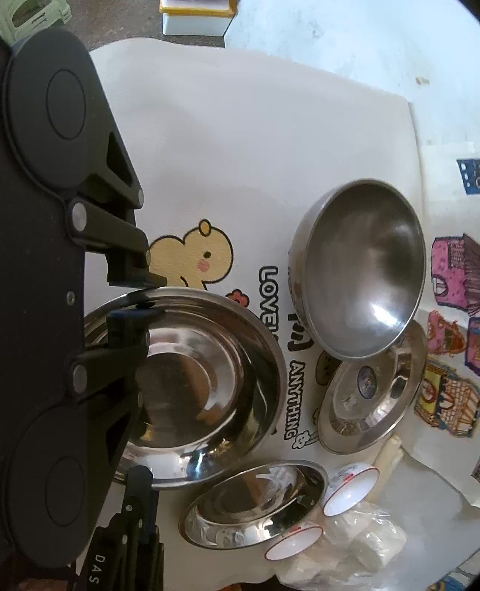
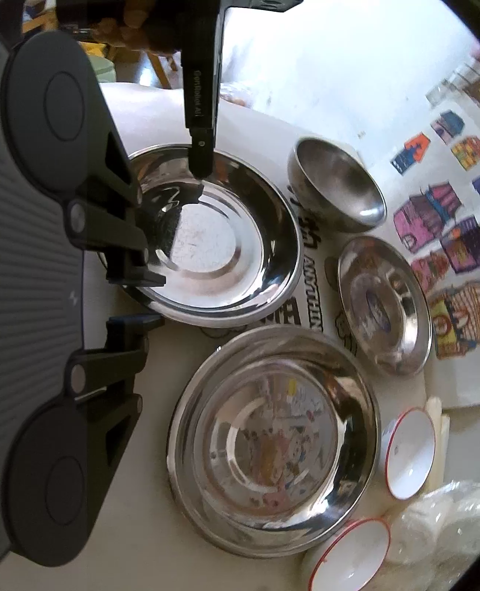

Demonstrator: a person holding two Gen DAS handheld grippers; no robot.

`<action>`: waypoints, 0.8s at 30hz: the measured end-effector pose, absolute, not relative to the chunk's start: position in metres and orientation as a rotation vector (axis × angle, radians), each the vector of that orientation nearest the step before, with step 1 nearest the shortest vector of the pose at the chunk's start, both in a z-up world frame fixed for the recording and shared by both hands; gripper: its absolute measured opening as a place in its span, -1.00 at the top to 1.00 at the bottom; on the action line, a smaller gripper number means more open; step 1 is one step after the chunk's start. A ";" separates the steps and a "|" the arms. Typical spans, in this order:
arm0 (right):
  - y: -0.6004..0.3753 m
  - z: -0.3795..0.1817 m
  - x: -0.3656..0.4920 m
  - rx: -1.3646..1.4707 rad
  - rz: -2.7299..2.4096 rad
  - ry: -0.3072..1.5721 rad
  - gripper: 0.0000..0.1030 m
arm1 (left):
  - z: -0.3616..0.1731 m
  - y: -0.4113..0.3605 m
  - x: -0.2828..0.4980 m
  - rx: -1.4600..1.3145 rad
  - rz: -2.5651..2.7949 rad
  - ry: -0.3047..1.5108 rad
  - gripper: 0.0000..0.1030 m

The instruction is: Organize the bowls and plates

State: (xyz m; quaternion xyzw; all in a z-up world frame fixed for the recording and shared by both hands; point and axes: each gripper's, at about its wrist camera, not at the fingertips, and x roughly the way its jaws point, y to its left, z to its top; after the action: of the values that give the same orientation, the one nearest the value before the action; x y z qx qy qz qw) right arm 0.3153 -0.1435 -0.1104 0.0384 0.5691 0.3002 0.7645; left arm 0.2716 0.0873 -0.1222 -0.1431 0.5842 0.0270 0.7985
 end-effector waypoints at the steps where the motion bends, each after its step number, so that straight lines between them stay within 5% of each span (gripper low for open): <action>1: -0.143 -0.110 0.315 0.082 0.663 1.236 0.66 | -0.120 0.088 0.268 -0.311 0.059 1.251 0.80; 24: -0.228 -0.074 0.337 0.177 0.595 1.112 0.66 | -0.079 0.018 0.305 -0.296 -0.040 1.066 0.80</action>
State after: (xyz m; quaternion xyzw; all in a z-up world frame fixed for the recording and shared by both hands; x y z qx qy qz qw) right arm 0.3370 -0.2280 -0.0742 0.0827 0.5193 0.2776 0.8040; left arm 0.3052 0.0184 -0.0787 -0.1408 0.5060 -0.0189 0.8508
